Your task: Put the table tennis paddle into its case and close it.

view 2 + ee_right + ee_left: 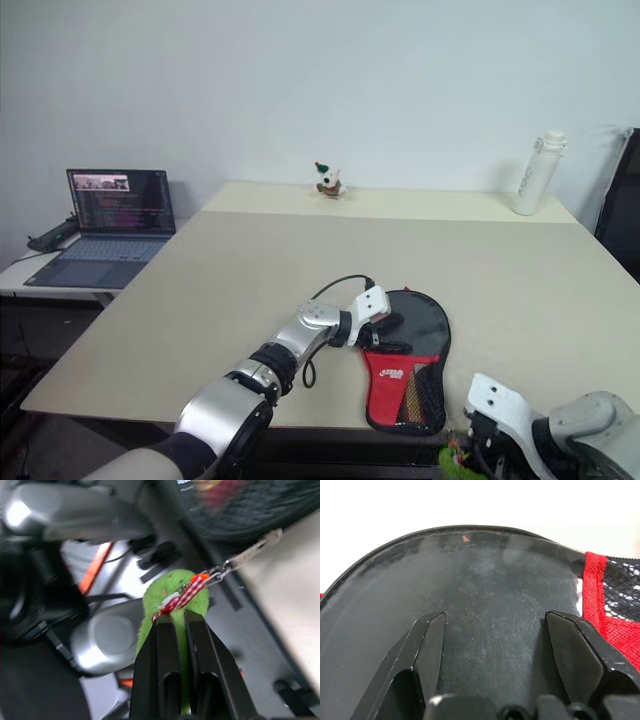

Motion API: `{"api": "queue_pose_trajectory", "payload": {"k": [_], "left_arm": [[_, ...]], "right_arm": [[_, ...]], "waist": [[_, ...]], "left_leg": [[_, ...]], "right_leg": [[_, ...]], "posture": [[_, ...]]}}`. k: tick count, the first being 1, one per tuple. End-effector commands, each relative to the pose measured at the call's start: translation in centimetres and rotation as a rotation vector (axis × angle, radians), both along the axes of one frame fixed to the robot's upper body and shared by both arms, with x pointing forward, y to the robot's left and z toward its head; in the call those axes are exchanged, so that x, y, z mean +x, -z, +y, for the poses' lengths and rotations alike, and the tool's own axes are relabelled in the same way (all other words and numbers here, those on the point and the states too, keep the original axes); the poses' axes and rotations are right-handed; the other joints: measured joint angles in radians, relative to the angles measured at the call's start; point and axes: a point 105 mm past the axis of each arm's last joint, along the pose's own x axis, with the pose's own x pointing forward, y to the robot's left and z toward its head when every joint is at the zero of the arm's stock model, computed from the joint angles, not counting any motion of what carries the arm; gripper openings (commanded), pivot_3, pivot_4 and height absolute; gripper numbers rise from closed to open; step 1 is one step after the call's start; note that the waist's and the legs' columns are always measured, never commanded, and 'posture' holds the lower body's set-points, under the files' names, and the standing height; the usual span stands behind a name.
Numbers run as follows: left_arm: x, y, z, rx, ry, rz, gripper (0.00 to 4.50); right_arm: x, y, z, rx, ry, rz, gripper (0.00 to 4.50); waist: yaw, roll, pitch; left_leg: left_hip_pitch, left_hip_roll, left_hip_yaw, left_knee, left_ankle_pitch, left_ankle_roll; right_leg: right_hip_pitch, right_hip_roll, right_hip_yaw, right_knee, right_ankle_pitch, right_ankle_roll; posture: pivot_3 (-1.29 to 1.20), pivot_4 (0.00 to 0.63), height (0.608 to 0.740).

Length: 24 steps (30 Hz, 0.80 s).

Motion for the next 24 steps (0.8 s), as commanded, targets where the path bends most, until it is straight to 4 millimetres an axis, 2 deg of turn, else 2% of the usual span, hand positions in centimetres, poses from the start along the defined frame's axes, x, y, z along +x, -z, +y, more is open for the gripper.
{"api": "queue_pose_trajectory", "payload": {"k": [1, 6, 9, 15, 18, 22, 24], "left_arm": [[-1.0, 4.1, 1.5, 0.15, -0.02, 0.086, 3.46], [-1.1, 4.1, 1.4, 0.144, -0.018, 0.084, 3.46], [-1.0, 4.0, 1.2, 0.135, -0.02, 0.08, 3.46], [-0.9, 3.3, 0.3, 0.094, -0.026, 0.072, 3.46], [-0.9, 2.3, -0.2, 0.045, -0.001, 0.05, 3.46], [-1.0, -1.6, 0.0, -0.089, 0.097, -0.017, 3.46], [-1.4, -3.9, 1.4, -0.158, 0.134, -0.058, 3.46]], "right_arm": [[-1.2, -0.5, 1.8, 0.085, -0.107, 0.034, 0.03], [0.2, -1.0, 2.6, 0.14, -0.066, -0.004, 0.03], [0.7, -1.8, 2.5, 0.164, -0.061, -0.005, 0.77], [2.1, -3.7, 2.1, 0.212, -0.013, -0.035, 2.83], [4.0, -4.5, 1.9, 0.233, 0.031, -0.129, 2.83], [7.9, -5.7, 1.3, 0.288, 0.106, -0.326, 2.83], [10.2, -6.4, 0.6, 0.331, 0.133, -0.452, 2.83]], "waist": [[0.0, 0.0, 0.0], [0.0, -0.001, 0.0], [0.0, -0.002, 0.001], [0.001, -0.002, 0.001], [0.001, -0.003, 0.001], [-0.001, -0.003, 0.004], [-0.008, -0.003, 0.007]], "left_leg": [[0.0, 0.0, 0.0, 0.0, 0.0, 0.0], [0.0, 0.001, -0.001, 0.0, 0.0, 0.0], [0.0, 0.001, 0.0, 0.0, 0.0, 0.0], [0.0, 0.001, 0.0, 0.001, 0.0, 0.0], [0.0, 0.003, 0.002, 0.001, 0.0, 0.0], [-0.002, 0.003, 0.002, 0.0, 0.0, 0.0], [-0.003, 0.002, 0.003, -0.001, 0.0, 0.0]], "right_leg": [[0.0, 0.0, -0.001, 0.0, 0.0, 0.0], [0.001, 0.0, -0.002, 0.0, -0.003, -0.006], [0.001, -0.001, -0.002, 0.0, -0.003, -0.006], [0.002, -0.002, -0.003, 0.0, -0.001, -0.002], [0.002, -0.003, -0.004, 0.0, -0.003, -0.006], [0.0, -0.002, -0.004, 0.0, -0.002, -0.003], [-0.003, -0.002, -0.004, 0.001, -0.002, -0.003]], "posture": [[0.0, 0.15, 0.74], [0.0, 0.15, 0.74], [0.0, 0.15, 0.74], [0.0, 0.15, 0.74], [0.0, 0.15, 0.74], [0.0, 0.15, 0.74], [0.0, 0.15, 0.74]]}}
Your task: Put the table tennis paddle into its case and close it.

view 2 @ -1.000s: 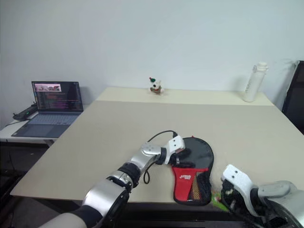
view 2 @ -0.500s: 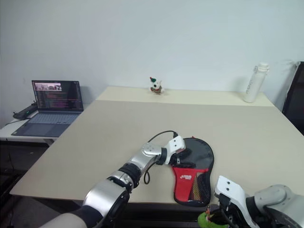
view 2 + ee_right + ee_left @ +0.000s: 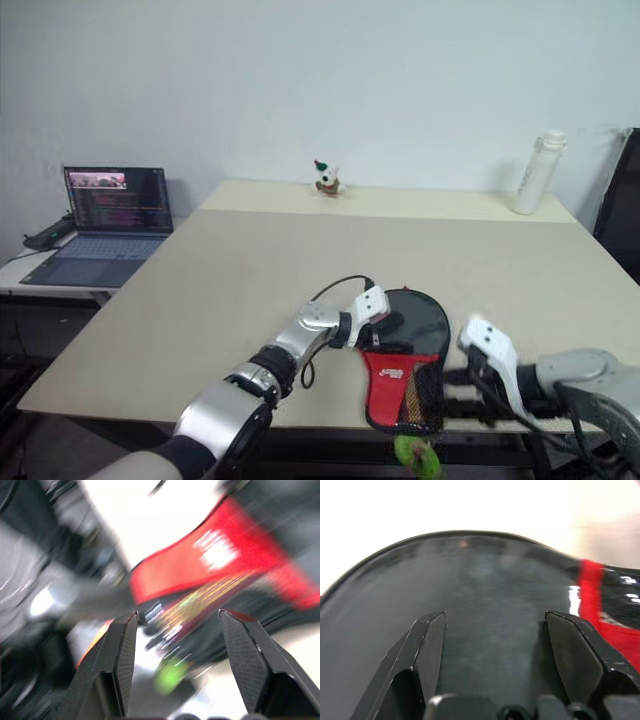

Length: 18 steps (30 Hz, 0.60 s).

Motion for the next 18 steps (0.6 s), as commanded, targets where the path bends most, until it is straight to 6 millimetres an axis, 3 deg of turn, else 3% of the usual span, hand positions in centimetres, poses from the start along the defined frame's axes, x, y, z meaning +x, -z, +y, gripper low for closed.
{"api": "queue_pose_trajectory", "payload": {"k": [1, 7, 11, 14, 18], "left_arm": [[-1.0, -4.0, 2.6, -0.119, 0.076, -0.064, 3.46], [-3.4, -7.1, 9.6, -0.202, -0.108, -0.03, 3.46], [-5.2, -8.0, 12.5, -0.229, -0.239, -0.007, 3.46], [-5.7, -8.1, 13.0, -0.223, -0.286, -0.001, 3.46], [-5.1, -8.1, 13.5, -0.184, -0.309, -0.027, 3.46]], "right_arm": [[3.9, -1.4, -1.1, 0.044, 0.069, -0.226, 2.83], [8.5, -2.5, -3.4, 0.116, 0.133, -0.353, 2.83], [10.8, -2.9, -5.5, 0.099, 0.172, -0.427, 2.83], [12.0, -3.5, -7.4, 0.098, 0.209, -0.455, 2.83], [12.6, -4.0, -8.2, 0.098, 0.22, -0.467, 2.83]], "waist": [[-0.014, 0.0, 0.004], [-0.044, 0.012, 0.015], [-0.041, 0.014, 0.018], [-0.038, 0.014, 0.018], [-0.037, 0.014, 0.018]], "left_leg": [[-0.001, 0.0, 0.0, -0.001, 0.0, 0.0], [-0.002, 0.002, 0.0, -0.004, 0.0, 0.0], [-0.002, 0.002, -0.001, -0.003, 0.0, 0.0], [-0.001, 0.001, -0.001, -0.001, 0.0, 0.0], [0.001, 0.001, 0.0, 0.001, 0.0, 0.0]], "right_leg": [[-0.001, 0.001, 0.0, 0.0, 0.0, -0.001], [-0.006, 0.003, 0.002, 0.005, -0.002, -0.003], [-0.005, 0.004, 0.001, 0.005, -0.002, -0.004], [-0.003, 0.003, 0.001, 0.004, -0.002, -0.004], [-0.001, 0.003, 0.002, 0.004, -0.002, -0.004]], "posture": [[0.0, 0.15, 0.74], [0.0, 0.15, 0.74], [0.0, 0.15, 0.74], [0.0, 0.15, 0.74], [0.0, 0.15, 0.74]]}}
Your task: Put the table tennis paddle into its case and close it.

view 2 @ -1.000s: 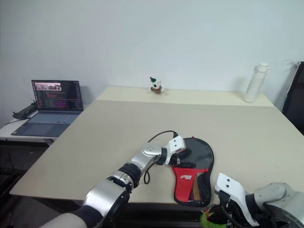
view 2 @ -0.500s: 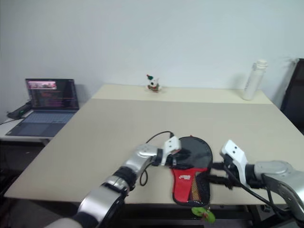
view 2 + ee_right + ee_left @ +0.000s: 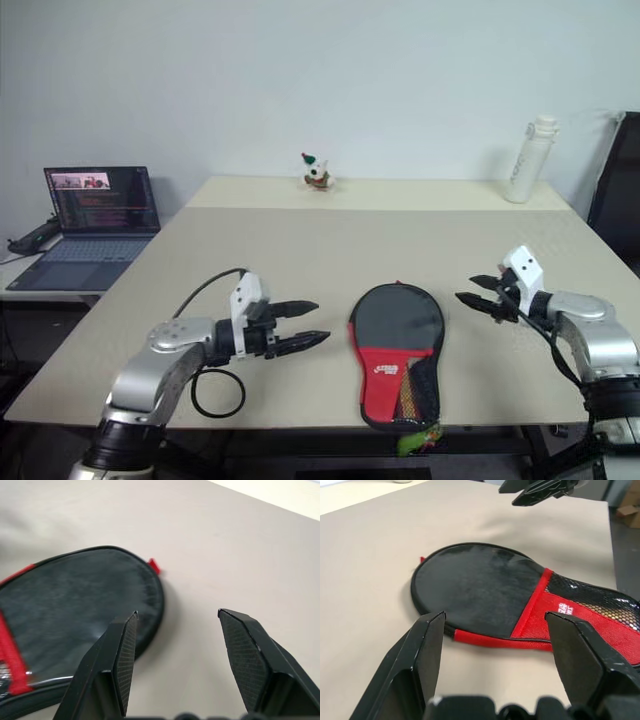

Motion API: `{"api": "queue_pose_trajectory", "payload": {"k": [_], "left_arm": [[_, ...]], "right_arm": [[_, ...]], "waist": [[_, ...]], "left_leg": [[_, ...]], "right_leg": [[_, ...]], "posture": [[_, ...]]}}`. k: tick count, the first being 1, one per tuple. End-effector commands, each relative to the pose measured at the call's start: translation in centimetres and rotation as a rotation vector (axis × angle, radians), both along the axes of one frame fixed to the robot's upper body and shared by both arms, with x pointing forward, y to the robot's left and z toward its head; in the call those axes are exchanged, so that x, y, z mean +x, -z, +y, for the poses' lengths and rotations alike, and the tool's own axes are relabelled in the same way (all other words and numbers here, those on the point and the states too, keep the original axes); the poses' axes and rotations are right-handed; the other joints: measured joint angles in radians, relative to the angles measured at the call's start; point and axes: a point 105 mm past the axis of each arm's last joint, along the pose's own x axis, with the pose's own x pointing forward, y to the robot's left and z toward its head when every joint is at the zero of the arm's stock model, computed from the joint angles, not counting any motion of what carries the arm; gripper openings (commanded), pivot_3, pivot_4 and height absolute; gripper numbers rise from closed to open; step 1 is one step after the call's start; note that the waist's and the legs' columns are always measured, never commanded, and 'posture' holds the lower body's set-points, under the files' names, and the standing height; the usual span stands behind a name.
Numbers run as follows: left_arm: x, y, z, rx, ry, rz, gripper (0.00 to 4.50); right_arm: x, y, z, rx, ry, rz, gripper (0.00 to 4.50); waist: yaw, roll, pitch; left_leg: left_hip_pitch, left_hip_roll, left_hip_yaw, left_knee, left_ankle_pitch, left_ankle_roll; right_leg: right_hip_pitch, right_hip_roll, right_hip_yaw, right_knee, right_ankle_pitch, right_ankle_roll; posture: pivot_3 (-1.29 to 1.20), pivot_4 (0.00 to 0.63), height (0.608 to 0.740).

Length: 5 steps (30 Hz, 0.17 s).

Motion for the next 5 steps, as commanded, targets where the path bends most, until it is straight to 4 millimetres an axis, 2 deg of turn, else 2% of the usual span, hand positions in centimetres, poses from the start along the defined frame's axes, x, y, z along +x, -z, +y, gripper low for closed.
{"api": "queue_pose_trajectory", "payload": {"k": [1, 5], "left_arm": [[0.29, -1.49, 0.08, 0.022, 0.004, -0.066, 3.46], [1.02, -1.79, 0.84, 0.03, -0.044, -0.077, 3.46]], "right_arm": [[0.17, -1.76, -0.61, -0.018, -0.007, -0.069, 2.83], [0.0, -0.94, -0.51, -0.071, -0.027, -0.036, 2.83]], "waist": [[-0.003, 0.0, 0.0], [-0.004, 0.0, 0.0]], "left_leg": [[0.0, 0.0, 0.0, 0.0, 0.0, 0.0], [0.0, 0.0, 0.0, -0.002, 0.0, 0.0]], "right_leg": [[0.0, 0.0, 0.0, 0.0, 0.0, 0.0], [0.0, 0.001, 0.0, 0.0, 0.0, -0.001]], "posture": [[0.0, 0.15, 0.74], [0.0, 0.15, 0.74]]}}
